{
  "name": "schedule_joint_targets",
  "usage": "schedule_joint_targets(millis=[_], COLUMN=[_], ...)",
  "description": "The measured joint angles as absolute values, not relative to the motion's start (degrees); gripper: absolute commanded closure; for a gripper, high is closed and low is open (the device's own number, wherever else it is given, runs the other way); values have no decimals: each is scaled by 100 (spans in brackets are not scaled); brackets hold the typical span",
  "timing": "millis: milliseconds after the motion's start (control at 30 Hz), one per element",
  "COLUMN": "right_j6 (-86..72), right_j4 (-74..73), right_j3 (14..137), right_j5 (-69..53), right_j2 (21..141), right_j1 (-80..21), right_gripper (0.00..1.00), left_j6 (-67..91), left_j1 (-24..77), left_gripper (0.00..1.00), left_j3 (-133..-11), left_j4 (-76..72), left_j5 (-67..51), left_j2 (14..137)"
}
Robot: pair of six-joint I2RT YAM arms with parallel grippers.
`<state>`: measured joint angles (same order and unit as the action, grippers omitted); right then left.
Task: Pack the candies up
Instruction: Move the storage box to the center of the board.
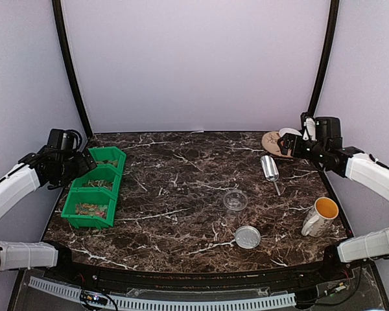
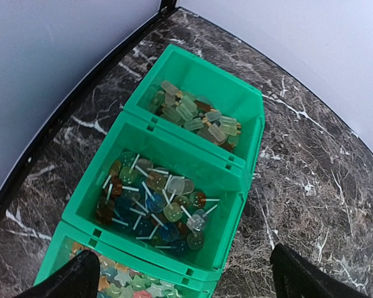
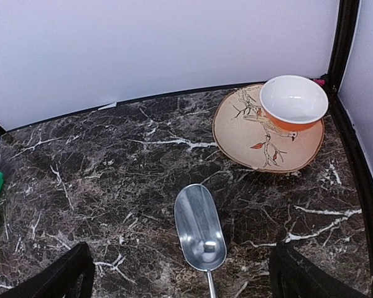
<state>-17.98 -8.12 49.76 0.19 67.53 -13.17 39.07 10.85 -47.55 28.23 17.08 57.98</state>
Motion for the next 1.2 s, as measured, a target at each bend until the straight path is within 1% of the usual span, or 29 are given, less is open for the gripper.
schedule_joint_targets(millis=[233,433,667,767,867,967,1100,1200], right_j6=[-1772,-1695,-1590,-1538,-1503,-1481,-1437,-1402], right_j4=[-460,-121,27,67,67,62,60,56], right_j3=[4574,4346,4224,4224,4224,4224,4224,4224], right_j5=[-141,-174,-150,-148,-139,-130,-130,-132], right_j2=[6755,6751,6827,6897,6969,6993,7000,7024], right_j1=[-1435,-1686,-2045,-2134,-2235,-2318,-2383,-2412], right_gripper=[0,2,4,4,5,5,6,6], left_j6=[5013,5697,6141,6230,6276,6305,6320,6364], left_j1=[1076,1076,1076,1076,1076,1076,1074,1074], left_gripper=[6,13,18,23,26,30,40,49], left_j3=[-4727,-4528,-4136,-4097,-4097,-4097,-4099,-4132], left_j4=[3028,3009,2991,2963,2891,2729,2536,2469], left_j5=[1758,1636,1520,1531,1557,1588,1594,1629], left_j2=[6077,6208,6427,6595,6803,7048,7225,7317])
